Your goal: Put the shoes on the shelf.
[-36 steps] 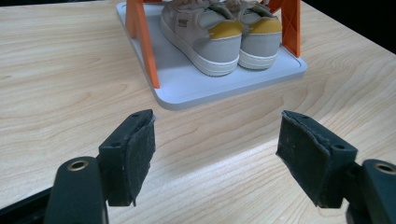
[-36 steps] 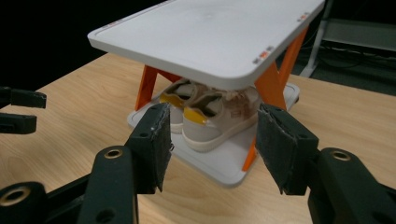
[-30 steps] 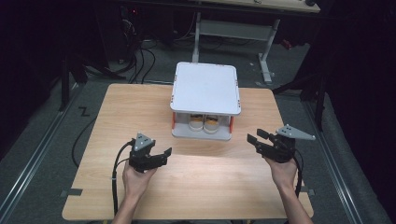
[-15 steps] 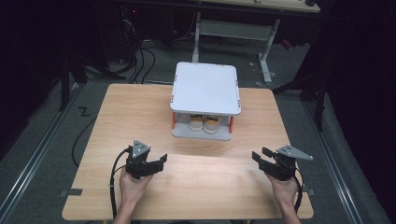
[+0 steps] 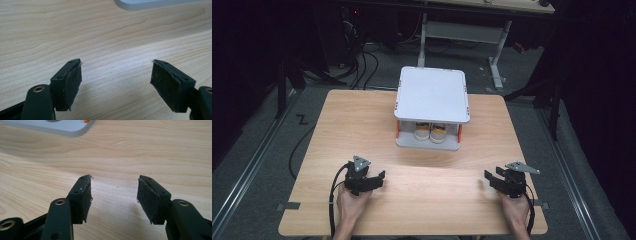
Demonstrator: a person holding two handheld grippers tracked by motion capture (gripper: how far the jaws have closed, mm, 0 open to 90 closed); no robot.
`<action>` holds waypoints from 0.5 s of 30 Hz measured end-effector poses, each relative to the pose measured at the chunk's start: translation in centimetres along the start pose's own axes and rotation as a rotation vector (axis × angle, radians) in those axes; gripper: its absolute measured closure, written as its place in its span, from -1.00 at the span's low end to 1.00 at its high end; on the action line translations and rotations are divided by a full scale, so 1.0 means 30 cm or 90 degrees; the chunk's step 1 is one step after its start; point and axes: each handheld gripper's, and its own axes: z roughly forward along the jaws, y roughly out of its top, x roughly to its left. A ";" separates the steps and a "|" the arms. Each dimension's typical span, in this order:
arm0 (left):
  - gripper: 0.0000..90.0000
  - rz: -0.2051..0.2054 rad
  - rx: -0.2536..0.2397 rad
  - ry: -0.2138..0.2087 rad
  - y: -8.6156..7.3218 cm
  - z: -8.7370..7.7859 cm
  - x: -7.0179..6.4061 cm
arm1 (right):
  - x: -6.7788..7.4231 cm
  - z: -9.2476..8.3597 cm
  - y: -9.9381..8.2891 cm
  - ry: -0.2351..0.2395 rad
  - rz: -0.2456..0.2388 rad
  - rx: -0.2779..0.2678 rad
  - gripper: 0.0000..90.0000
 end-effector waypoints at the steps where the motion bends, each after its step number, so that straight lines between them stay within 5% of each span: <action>1: -0.44 -0.003 0.002 0.001 -0.003 0.004 0.002 | -0.003 0.003 -0.002 -0.003 -0.002 0.002 -0.01; 15: -0.43 0.012 0.013 0.048 -0.006 0.037 0.014 | -0.016 0.029 -0.018 -0.037 -0.007 0.023 -0.06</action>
